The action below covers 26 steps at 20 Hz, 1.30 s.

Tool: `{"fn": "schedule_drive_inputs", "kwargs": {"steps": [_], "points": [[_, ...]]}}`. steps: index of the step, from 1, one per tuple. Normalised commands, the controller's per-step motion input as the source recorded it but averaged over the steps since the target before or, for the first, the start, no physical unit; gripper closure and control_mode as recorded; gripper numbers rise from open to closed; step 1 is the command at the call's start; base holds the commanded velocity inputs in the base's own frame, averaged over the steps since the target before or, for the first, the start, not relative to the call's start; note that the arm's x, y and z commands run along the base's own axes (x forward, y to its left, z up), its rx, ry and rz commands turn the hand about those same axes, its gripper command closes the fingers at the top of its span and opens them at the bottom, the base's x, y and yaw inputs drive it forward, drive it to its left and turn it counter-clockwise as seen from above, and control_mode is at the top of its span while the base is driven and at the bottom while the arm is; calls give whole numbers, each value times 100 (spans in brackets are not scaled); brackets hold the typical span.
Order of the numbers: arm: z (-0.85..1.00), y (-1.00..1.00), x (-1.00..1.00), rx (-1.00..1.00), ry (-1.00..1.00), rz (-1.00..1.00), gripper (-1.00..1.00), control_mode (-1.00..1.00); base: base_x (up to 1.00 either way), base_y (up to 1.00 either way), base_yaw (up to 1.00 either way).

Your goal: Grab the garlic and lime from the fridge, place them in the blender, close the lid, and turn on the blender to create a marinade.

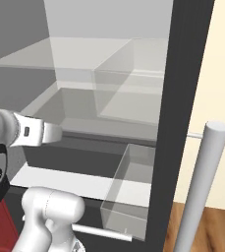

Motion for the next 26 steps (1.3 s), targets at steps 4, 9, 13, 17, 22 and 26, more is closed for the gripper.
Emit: {"fn": "schedule_drive_inputs", "kwargs": {"steps": [4, 9, 13, 17, 22, 26], "points": [[0, 0, 0, 0, 0, 0, 100, 100, -70, -2, 1], [0, 0, 0, 0, 0, 0, 100, 100, -90, -4, 16], [0, 0, 0, 0, 0, 0, 100, 100, -92, 0, 59], [0, 0, 0, 0, 0, 0, 100, 100, -69, 17, 88], [0, 0, 0, 0, 0, 0, 100, 100, -33, 46, 99], [0, 0, 0, 0, 0, 0, 100, 100, -30, 57, 99]]}}
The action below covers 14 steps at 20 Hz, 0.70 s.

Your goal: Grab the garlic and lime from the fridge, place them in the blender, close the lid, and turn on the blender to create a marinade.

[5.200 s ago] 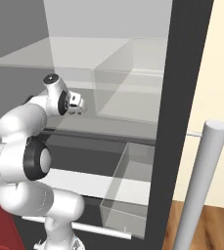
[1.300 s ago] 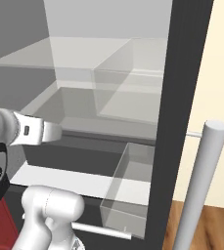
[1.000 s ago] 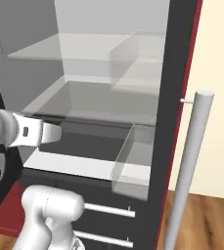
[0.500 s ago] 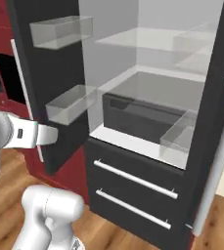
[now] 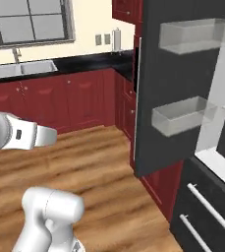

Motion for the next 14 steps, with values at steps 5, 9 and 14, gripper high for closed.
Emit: {"fn": "schedule_drive_inputs", "kwargs": {"steps": [5, 9, 14], "points": [[0, 0, 0, 0, 0, 0, 100, 100, -31, 63, 98], [0, 0, 0, 0, 0, 0, 100, 100, -14, 67, 95], [0, 0, 0, 0, 0, 0, 100, 100, 40, 85, 70]]}}
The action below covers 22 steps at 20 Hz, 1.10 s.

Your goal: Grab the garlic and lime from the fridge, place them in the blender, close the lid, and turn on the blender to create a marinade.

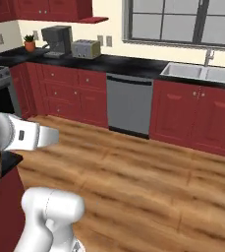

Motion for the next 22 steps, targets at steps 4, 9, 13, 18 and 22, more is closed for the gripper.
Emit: {"fn": "schedule_drive_inputs", "kwargs": {"steps": [4, 9, 13, 18, 22], "points": [[0, 0, 0, 0, 0, 0, 100, 100, 100, 9, 33], [0, 0, 0, 0, 0, 0, 100, 100, 100, -46, 25], [0, 0, 0, 0, 0, 0, 100, 100, 100, -47, 29], [0, 0, 0, 0, 0, 0, 100, 100, 100, -21, 36], [0, 0, 0, 0, 0, 0, 100, 100, 100, -7, 51]]}}
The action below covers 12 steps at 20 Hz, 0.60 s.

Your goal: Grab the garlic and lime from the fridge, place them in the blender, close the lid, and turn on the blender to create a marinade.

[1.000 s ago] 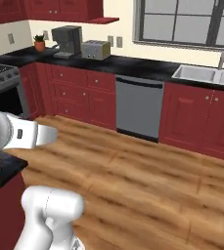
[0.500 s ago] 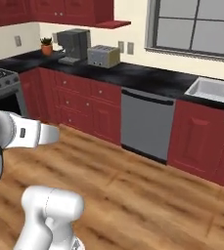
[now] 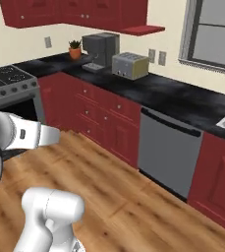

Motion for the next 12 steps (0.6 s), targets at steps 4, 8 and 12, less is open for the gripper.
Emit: {"fn": "schedule_drive_inputs", "kwargs": {"steps": [4, 8, 12], "points": [[0, 0, 0, 0, 0, 0, 100, 100, 95, -13, 80], [0, 0, 0, 0, 0, 0, 100, 100, 66, -10, 92], [0, 0, 0, 0, 0, 0, 100, 100, 51, -7, 97]]}}
